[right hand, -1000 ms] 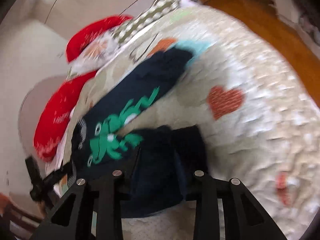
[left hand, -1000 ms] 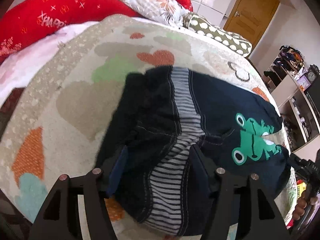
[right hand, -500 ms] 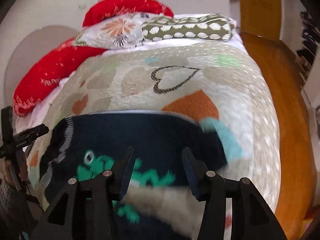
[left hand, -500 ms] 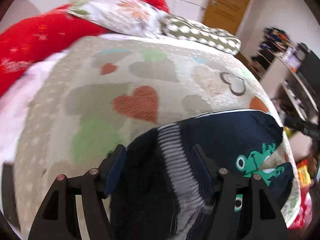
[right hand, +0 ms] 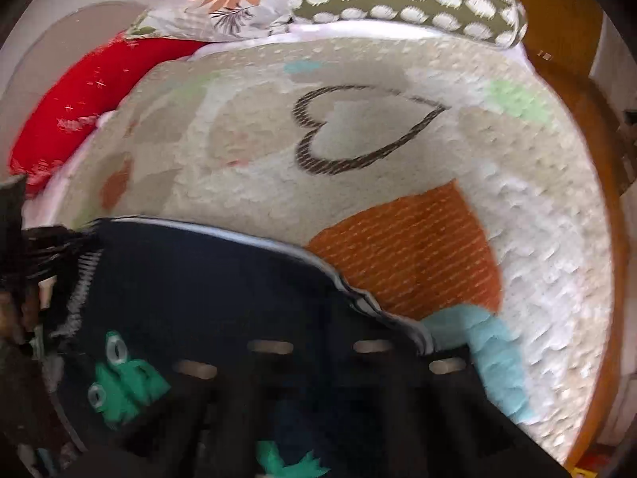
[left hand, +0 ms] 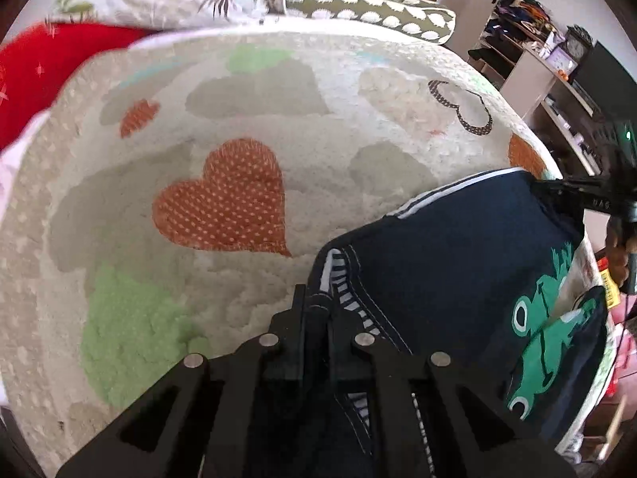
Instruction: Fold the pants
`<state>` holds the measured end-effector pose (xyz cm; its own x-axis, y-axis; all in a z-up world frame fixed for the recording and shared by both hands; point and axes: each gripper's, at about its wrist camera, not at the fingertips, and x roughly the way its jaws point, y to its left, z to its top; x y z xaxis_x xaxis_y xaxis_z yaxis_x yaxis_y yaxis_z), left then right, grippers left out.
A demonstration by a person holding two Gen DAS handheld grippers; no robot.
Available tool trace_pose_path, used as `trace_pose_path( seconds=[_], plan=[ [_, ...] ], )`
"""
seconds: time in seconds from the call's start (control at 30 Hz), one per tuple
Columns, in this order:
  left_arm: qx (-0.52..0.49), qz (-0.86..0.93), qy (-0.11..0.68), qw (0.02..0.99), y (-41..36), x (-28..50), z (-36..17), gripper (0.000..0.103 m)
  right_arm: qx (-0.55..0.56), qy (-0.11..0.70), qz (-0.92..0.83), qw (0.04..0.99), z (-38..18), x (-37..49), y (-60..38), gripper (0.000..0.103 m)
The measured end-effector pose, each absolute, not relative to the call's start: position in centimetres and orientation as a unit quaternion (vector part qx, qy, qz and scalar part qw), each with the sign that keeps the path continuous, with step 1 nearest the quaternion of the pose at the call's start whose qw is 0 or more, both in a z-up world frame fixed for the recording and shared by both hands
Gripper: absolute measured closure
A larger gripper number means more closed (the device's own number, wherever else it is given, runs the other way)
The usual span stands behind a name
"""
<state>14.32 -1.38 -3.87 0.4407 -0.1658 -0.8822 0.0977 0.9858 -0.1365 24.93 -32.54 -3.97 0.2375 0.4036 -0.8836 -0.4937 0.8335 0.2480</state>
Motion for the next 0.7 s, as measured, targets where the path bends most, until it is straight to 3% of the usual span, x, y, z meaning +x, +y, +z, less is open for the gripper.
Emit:
trace_pose_path(
  seconds=[0.37, 0.53, 0.7],
  plan=[
    [-0.037, -0.078, 0.416, 0.905, -2.8, 3.1, 5.2, 0.096, -0.028, 0.467, 0.292, 0.834, 3.7, 16.7, -35.2, 0.1],
    [-0.043, -0.069, 0.391, 0.917, -3.8, -3.6, 5.3, 0.096, -0.018, 0.442, 0.31, 0.841, 4.9, 8.8, -37.1, 0.1],
    [-0.046, -0.036, 0.418, 0.907, -5.3, -8.8, 1.5, 0.095, 0.005, 0.449, 0.321, 0.834, 2.6, 1.4, -38.5, 0.1]
  ],
)
